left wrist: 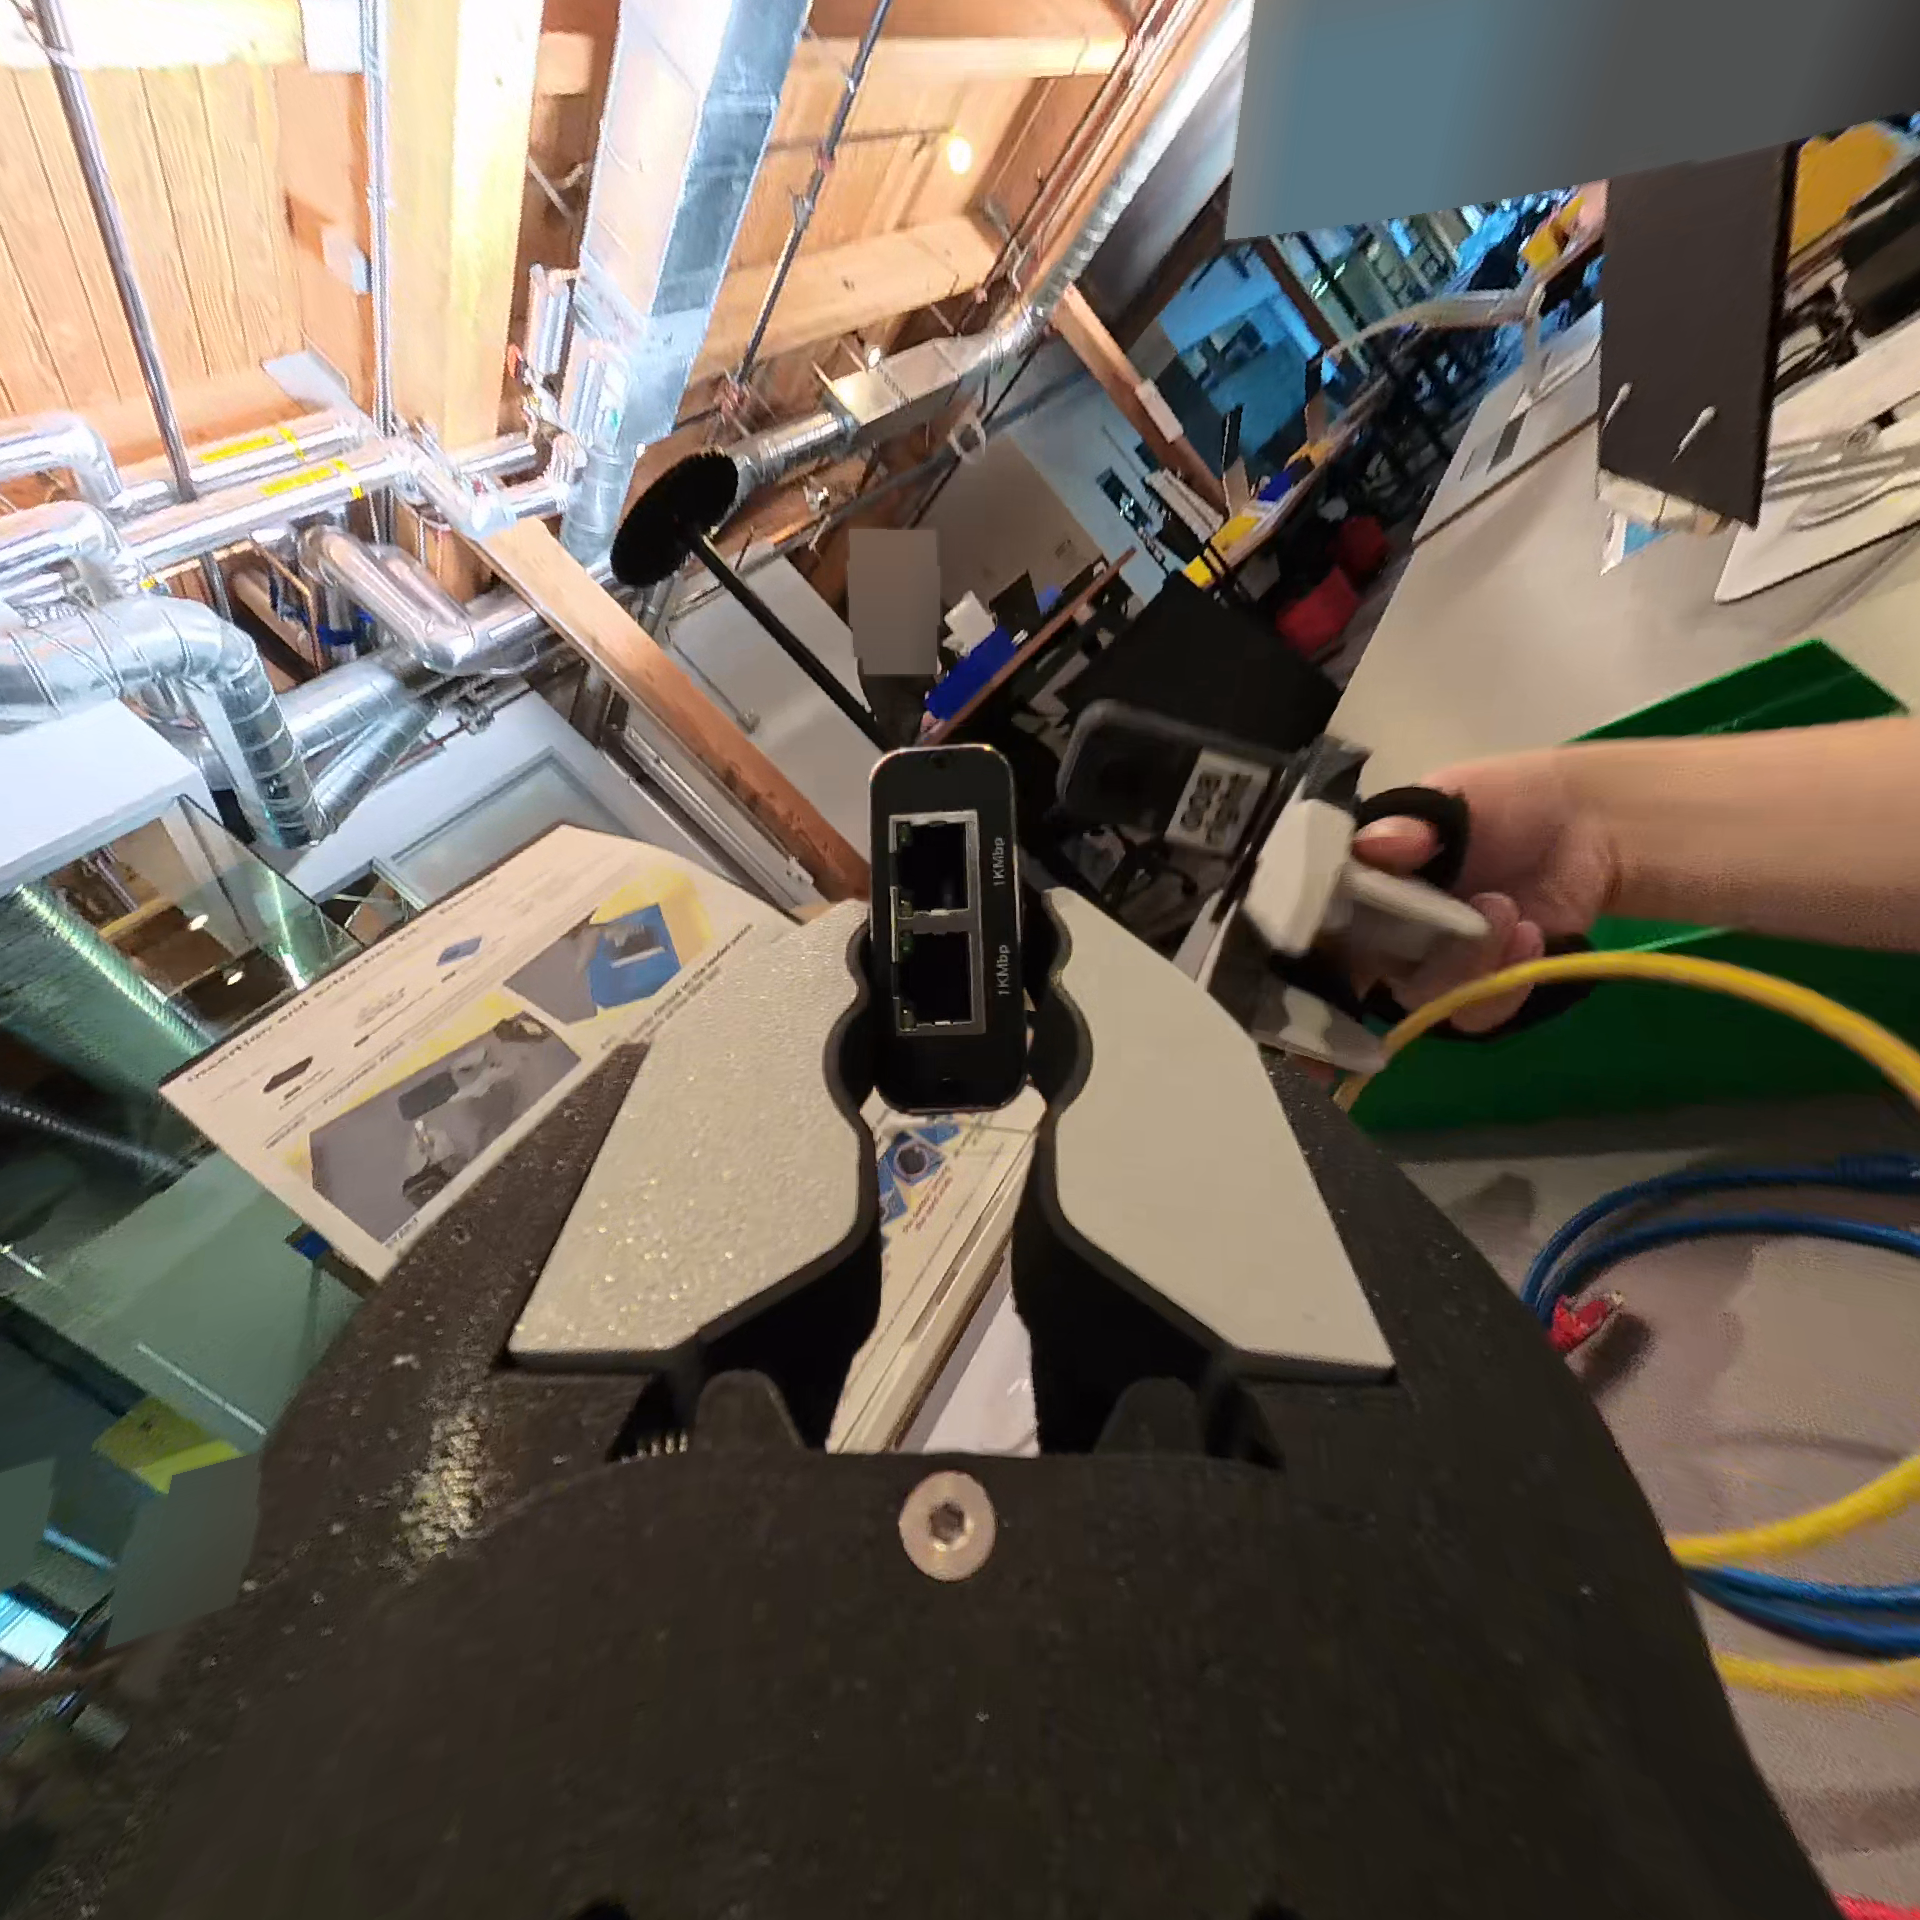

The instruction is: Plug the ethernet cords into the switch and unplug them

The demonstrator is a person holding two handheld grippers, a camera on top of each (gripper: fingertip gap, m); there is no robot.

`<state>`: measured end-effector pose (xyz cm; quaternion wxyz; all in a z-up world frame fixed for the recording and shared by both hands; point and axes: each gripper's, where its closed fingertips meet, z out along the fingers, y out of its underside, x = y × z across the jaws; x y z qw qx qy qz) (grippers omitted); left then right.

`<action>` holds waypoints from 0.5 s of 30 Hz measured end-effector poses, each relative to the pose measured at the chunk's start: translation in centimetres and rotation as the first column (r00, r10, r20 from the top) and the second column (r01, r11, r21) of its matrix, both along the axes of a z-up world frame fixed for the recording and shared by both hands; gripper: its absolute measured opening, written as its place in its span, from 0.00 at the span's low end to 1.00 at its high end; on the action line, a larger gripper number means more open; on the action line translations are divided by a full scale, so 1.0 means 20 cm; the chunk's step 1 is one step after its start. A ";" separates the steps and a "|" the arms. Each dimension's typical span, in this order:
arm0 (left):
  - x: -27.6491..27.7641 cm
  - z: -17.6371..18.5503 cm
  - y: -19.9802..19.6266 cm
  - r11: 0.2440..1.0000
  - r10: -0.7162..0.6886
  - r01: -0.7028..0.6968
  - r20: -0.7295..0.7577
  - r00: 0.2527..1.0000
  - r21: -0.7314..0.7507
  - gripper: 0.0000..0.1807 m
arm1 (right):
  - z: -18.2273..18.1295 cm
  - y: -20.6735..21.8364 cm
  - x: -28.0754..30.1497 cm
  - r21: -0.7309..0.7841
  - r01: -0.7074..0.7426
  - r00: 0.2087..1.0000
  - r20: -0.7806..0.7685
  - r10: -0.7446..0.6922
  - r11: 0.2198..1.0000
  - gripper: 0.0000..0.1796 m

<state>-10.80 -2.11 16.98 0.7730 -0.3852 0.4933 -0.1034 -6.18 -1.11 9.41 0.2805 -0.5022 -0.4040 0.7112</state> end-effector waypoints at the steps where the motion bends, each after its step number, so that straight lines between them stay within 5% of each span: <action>1: 0.00 -0.02 0.02 1.000 0.012 -0.012 -0.015 1.000 -0.009 0.14 | -0.04 0.00 0.00 0.051 0.026 0.997 0.068 -0.029 0.998 0.17; 3: 0.01 -0.07 0.06 0.999 0.035 -0.037 -0.068 0.997 -0.035 0.14 | -0.06 0.02 0.01 0.121 0.109 0.980 0.155 -0.128 0.987 0.15; 6: 0.07 -0.17 0.10 0.995 0.026 -0.041 -0.165 0.986 -0.086 0.14 | 0.10 0.01 0.03 0.348 0.247 0.955 0.074 -0.289 0.904 0.15; 9: 0.14 -0.28 0.13 0.994 0.027 -0.052 -0.256 0.966 -0.093 0.14 | 0.16 -0.01 0.05 0.736 0.382 0.867 -0.075 -0.493 0.559 0.26; 11: 0.19 -0.36 0.13 0.992 0.017 -0.056 -0.328 0.945 -0.110 0.14 | 0.14 -0.02 0.05 0.865 0.371 0.820 -0.134 -0.556 0.338 0.28; 15: 0.26 -0.48 0.15 0.990 0.023 -0.081 -0.437 0.899 -0.114 0.14 | 0.06 -0.03 -0.01 0.930 0.269 0.822 -0.086 -0.563 0.250 0.27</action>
